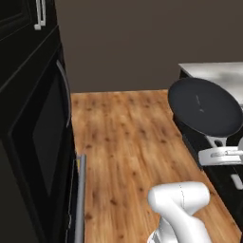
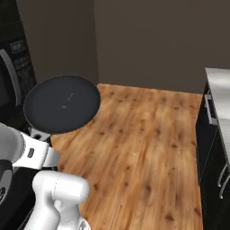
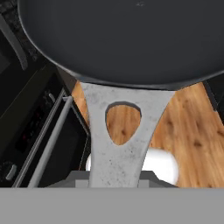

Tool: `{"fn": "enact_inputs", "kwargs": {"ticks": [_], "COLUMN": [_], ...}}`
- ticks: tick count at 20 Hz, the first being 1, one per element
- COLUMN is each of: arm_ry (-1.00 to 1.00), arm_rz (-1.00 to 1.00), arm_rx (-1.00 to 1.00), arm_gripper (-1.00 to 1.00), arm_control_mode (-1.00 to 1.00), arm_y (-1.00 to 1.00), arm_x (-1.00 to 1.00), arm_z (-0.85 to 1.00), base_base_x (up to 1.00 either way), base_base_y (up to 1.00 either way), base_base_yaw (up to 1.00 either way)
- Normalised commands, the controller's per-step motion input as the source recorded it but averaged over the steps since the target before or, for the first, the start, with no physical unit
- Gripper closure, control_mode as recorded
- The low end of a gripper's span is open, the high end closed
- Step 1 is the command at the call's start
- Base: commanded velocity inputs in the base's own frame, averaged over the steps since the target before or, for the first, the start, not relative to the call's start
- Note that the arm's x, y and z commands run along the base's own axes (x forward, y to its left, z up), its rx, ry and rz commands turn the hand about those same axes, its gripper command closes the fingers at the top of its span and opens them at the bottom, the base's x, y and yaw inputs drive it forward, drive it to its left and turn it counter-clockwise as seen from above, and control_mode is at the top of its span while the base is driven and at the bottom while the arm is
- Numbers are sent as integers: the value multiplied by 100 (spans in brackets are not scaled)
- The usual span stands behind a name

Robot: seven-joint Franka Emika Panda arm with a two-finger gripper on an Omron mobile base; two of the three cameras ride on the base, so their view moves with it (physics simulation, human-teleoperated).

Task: Move the pot and pan from the stove into the sink.

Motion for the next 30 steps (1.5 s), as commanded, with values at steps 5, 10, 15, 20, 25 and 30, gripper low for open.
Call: {"fn": "enact_inputs", "kwargs": {"ticks": [5,10,15,20,25,30], "arm_ry": [0,0,0,0,0,0], "arm_rz": [0,0,0,0,0,0], "arm_rx": [0,0,0,0,0,0], "arm_gripper": [100,100,100,100,100,100], "arm_control_mode": [100,100,100,100,100,100], "arm_y": [0,0,0,0,0,0], "arm_x": [0,0,0,0,0,0], "arm_z": [0,0,0,0,0,0], "base_base_x": [32,28,19,24,17,18], "base_base_y": [-5,-3,-7,0,-6,-7], "base_base_yaw": [-35,-40,-42,-43,-43,-43]}}
